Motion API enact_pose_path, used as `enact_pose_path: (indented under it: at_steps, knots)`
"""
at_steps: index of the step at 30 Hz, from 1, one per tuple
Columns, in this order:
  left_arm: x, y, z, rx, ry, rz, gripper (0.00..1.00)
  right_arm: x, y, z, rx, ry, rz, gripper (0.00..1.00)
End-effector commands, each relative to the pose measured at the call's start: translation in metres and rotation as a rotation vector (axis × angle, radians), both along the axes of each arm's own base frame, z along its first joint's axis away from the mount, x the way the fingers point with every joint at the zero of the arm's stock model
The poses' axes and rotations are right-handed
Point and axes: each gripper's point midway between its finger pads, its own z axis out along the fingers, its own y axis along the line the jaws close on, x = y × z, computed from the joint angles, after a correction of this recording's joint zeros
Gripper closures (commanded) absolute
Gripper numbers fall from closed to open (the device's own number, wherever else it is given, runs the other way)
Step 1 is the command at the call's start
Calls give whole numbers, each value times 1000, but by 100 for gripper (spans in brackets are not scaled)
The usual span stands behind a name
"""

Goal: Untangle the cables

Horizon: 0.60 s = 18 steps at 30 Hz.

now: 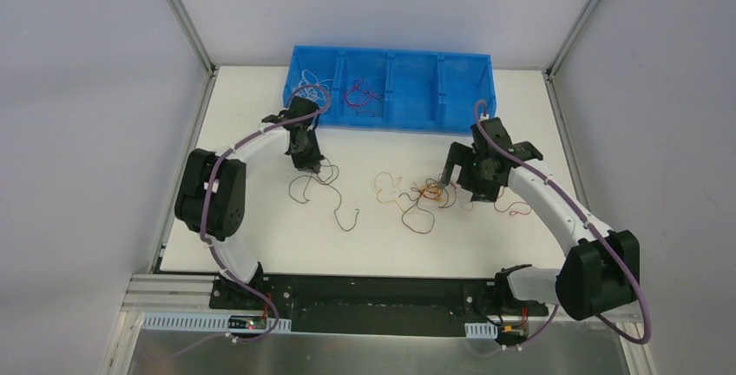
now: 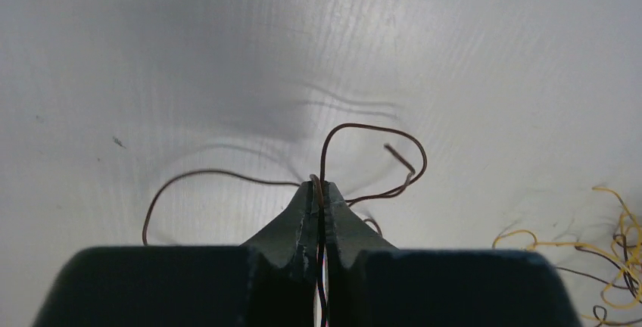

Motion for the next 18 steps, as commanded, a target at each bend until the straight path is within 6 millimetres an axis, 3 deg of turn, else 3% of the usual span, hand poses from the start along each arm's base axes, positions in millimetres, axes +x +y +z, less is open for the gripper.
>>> enact_pose_path:
  at_steps: [1,10,15,18]
  knots:
    - [5,-9,65,-41,-121,-10,100,-1,0,19,19,-43,-2,2]
    - [23,-24,186,-104,-434,-29,100,0,4,40,63,-94,-7,1]
    - [46,-54,259,-157,-598,-90,100,-1,4,51,82,-123,-23,1]
    - [66,-77,291,-162,-679,-138,100,1,-3,65,75,-155,-39,1]
